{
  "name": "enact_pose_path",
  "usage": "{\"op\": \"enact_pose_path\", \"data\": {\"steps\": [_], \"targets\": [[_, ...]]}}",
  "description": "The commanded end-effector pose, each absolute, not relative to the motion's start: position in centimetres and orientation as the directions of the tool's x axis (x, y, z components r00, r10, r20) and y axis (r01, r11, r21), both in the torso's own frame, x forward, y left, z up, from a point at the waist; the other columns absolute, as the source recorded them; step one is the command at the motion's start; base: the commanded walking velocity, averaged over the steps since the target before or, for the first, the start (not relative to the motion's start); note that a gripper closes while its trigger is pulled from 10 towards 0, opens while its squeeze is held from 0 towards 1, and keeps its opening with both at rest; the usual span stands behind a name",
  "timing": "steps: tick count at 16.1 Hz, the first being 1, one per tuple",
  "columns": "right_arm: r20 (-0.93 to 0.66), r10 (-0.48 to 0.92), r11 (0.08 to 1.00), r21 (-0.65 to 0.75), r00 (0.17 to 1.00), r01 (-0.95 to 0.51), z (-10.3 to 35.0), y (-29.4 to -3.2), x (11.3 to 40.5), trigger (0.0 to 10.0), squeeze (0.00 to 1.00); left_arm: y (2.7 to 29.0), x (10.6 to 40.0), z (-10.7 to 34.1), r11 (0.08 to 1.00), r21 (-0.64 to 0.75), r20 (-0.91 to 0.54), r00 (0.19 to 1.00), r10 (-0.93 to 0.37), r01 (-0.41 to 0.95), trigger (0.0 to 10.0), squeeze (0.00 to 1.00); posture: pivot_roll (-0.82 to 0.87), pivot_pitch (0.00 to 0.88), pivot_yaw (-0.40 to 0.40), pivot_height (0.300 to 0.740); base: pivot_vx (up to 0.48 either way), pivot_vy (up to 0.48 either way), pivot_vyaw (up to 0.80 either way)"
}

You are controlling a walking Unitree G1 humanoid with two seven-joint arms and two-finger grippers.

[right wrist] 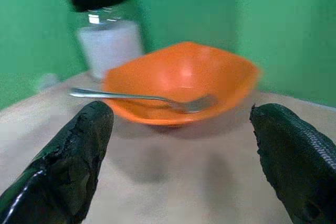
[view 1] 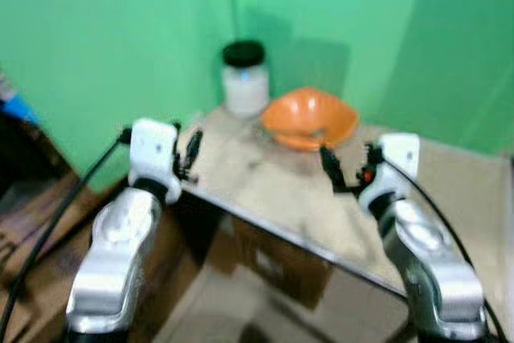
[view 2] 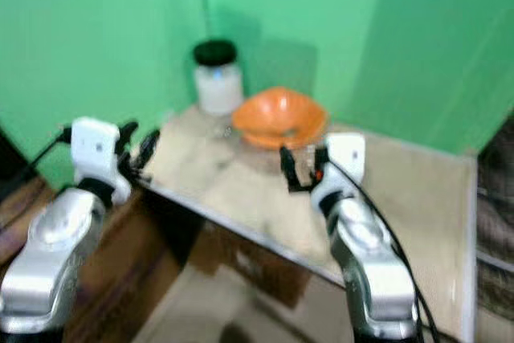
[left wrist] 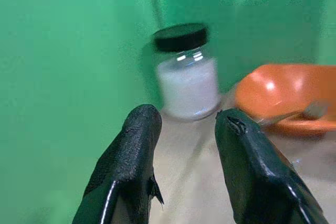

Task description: Setting the table

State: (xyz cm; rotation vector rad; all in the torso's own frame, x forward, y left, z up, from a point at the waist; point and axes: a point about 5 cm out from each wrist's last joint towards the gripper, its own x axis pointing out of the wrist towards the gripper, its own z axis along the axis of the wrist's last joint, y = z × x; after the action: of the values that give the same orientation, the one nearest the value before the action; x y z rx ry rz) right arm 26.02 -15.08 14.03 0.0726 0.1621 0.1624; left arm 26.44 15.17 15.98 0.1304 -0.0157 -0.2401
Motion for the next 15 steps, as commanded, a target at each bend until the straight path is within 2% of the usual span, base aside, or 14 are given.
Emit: {"op": "enact_pose_path", "data": {"steps": [1, 9, 12, 13, 14, 15], "targets": [[-0.146, 0.156, 0.986, 0.088, 0.977, -0.145, 14.4, -15.2, 26.1, 10.0, 0.0, 15.1, 26.4, 16.1, 0.958, 0.142, -0.004, 0.968, -0.252, 0.25, 10.0, 0.0, 0.08, 0.0, 0.073, 0.74, 0.319, 0.0, 0.0], [-0.153, 0.148, 0.988, 0.074, 0.977, -0.138, 14.5, -15.3, 26.9, 10.0, 0.0, 14.7, 26.3, 16.0, 0.953, 0.143, -0.011, 0.964, -0.267, 0.266, 10.0, 0.0, 0.09, 0.0, 0.057, 0.74, 0.322, 0.0, 0.0], [-0.179, 0.153, 0.985, 0.104, 0.972, -0.136, 14.4, -15.5, 28.1, 10.0, 0.0, 14.2, 26.1, 15.7, 0.926, 0.158, -0.025, 0.939, -0.343, 0.343, 10.0, 0.0, 0.09, 0.0, 0.059, 0.74, 0.302, 0.0, 0.0], [-0.198, 0.142, 0.986, 0.119, 0.97, -0.12, 14.3, -15.8, 28.5, 10.0, 1.0, 13.9, 26.0, 15.6, 0.913, 0.152, -0.026, 0.925, -0.38, 0.379, 10.0, 0.0, 0.08, 0.0, 0.065, 0.74, 0.0, 0.0, 0.0], [-0.252, 0.094, 0.987, 0.153, 0.963, -0.056, 14.2, -16.6, 29.9, 10.0, 1.0, 13.3, 26.1, 15.8, 0.883, 0.152, -0.028, 0.895, -0.445, 0.443, 10.0, 0.0, 0.06, 0.0, 0.073, 0.74, 0.0, 0.0, 0.0], [-0.268, 0.077, 0.987, 0.154, 0.96, -0.037, 14.1, -16.9, 30.1, 10.0, 1.0, 13.1, 26.1, 15.8, 0.88, 0.148, -0.028, 0.891, -0.453, 0.452, 10.0, 0.0, 0.06, 0.0, 0.074, 0.74, 0.0, 0.0, 0.0]]}}
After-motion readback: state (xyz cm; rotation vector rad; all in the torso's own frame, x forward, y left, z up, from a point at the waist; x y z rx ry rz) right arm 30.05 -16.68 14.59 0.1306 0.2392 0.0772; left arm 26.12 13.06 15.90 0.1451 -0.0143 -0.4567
